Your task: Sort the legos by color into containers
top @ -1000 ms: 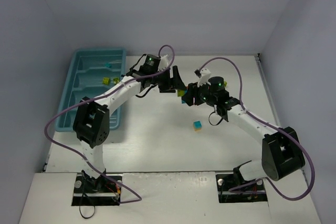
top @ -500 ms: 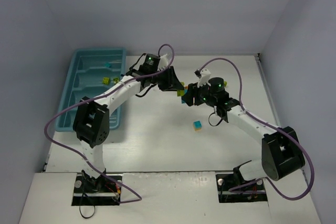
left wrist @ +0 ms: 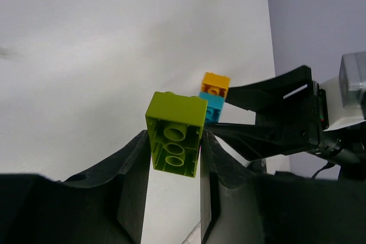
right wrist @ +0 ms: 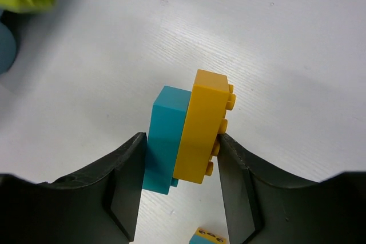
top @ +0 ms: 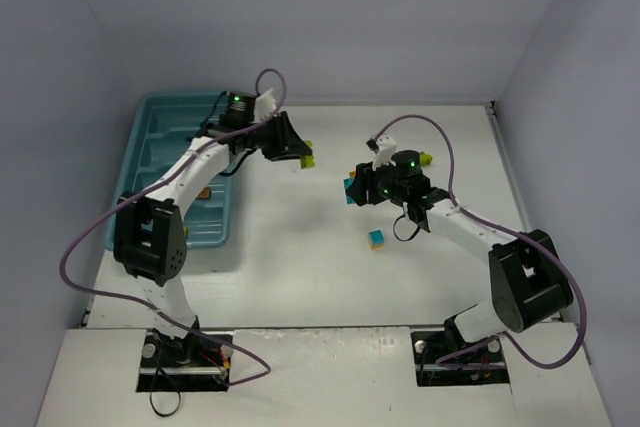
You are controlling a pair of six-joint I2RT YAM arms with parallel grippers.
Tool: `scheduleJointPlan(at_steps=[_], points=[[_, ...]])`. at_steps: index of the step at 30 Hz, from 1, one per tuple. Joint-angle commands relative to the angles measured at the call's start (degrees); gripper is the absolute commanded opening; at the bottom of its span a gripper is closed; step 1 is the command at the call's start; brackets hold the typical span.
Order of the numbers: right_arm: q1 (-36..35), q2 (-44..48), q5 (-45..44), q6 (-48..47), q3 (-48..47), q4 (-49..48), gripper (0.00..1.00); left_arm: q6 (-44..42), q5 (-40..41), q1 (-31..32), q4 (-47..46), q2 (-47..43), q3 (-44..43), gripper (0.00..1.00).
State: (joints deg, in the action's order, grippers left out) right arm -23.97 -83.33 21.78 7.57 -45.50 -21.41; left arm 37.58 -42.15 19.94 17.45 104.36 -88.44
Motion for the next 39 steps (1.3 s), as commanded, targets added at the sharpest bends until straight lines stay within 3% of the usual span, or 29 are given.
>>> scheduleJointPlan(at_steps=[1,4,6,8,15,18,22,26,30,34,39], points=[[0.32,0.01,-1.13,-0.80,-1.35,-2.23,0.00,-4.18,0.91,-6.13,0.74,-7.06,0.11,0.00],[0.32,-0.34,-1.04,-0.89,-2.23,-1.88,0.00,-7.69,8.37,-11.58,5.56,-8.11,-0.23,0.00],[0.32,-0.52,-0.86,-0.98,-2.75,-1.71,0.00,-8.75,17.60,-15.17,8.12,-7.86,-0.67,0.00],[0.32,-0.69,-0.78,-0.98,-3.19,-1.53,0.00,-8.93,23.65,-17.30,9.17,-6.80,-1.64,0.07],[0.32,-1.04,-0.42,-1.16,-3.81,-1.27,0.00,-10.16,34.14,-19.68,11.02,3.99,-10.34,0.10],[0.50,-0.17,-0.68,-1.33,-3.46,-1.00,0.00,-10.34,35.90,-19.68,13.12,7.86,-14.72,0.22],[0.85,0.89,-0.86,-1.42,-2.85,-0.83,0.00,-10.07,37.93,-19.68,14.72,10.69,-15.98,0.27],[0.94,1.68,-0.34,-1.33,-2.67,-0.56,0.00,-9.72,38.81,-19.68,13.48,10.69,-15.62,0.46],[0.94,1.85,0.10,-1.33,-2.93,-0.56,0.00,-9.90,38.90,-19.68,13.75,10.34,-16.67,0.56],[0.94,2.29,0.72,-1.25,-3.90,-0.48,0.00,-9.63,37.06,-19.68,13.93,7.71,-15.54,0.60],[0.94,3.35,2.03,-0.63,-6.00,-0.83,0.00,-9.90,25.41,-15.92,7.88,-1.34,-8.08,0.60]])
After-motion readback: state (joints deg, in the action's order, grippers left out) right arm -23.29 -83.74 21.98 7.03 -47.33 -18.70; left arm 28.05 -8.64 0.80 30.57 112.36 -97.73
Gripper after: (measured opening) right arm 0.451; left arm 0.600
